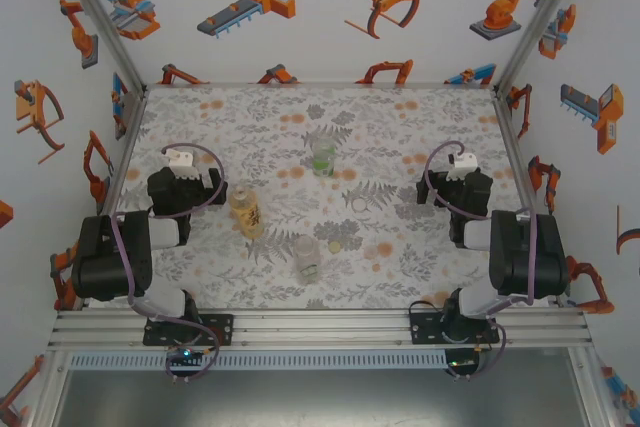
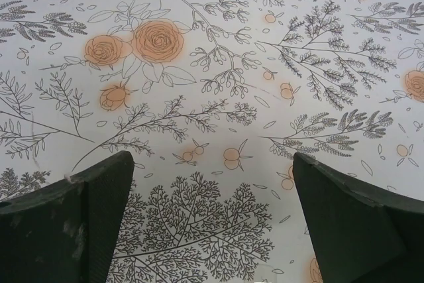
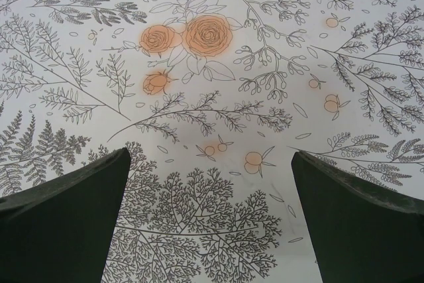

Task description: Screw on the bottle caps

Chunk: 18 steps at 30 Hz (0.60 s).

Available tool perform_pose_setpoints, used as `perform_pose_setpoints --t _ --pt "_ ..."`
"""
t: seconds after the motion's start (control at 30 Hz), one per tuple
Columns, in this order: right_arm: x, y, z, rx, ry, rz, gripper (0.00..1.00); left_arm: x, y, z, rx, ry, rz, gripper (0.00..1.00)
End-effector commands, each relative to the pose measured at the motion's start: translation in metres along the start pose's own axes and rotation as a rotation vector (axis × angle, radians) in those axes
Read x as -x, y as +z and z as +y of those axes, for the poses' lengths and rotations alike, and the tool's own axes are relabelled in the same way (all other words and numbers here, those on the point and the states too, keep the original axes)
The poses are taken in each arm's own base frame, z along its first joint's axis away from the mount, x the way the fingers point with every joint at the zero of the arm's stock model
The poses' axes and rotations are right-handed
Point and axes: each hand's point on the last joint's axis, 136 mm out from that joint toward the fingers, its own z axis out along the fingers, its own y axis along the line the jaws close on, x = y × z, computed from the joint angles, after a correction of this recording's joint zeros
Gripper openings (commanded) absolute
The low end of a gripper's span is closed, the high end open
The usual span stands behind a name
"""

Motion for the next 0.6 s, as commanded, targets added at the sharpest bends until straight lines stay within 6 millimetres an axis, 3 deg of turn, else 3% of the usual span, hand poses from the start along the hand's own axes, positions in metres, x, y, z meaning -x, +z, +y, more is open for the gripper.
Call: perform_pose_setpoints --t 0.0,0.57 --pt "0.0089 0.001 0.0006 0.005 -0.019 -0.032 0.99 0.006 -0.0013 -0.0029 -0.02 0.013 -0.026 0.97" --pt "0.0094 0.0019 -0.0051 -0.027 -0.002 -0.032 0.99 0.0064 -0.0012 -0.0027 -0.019 0.012 -0.027 0.97"
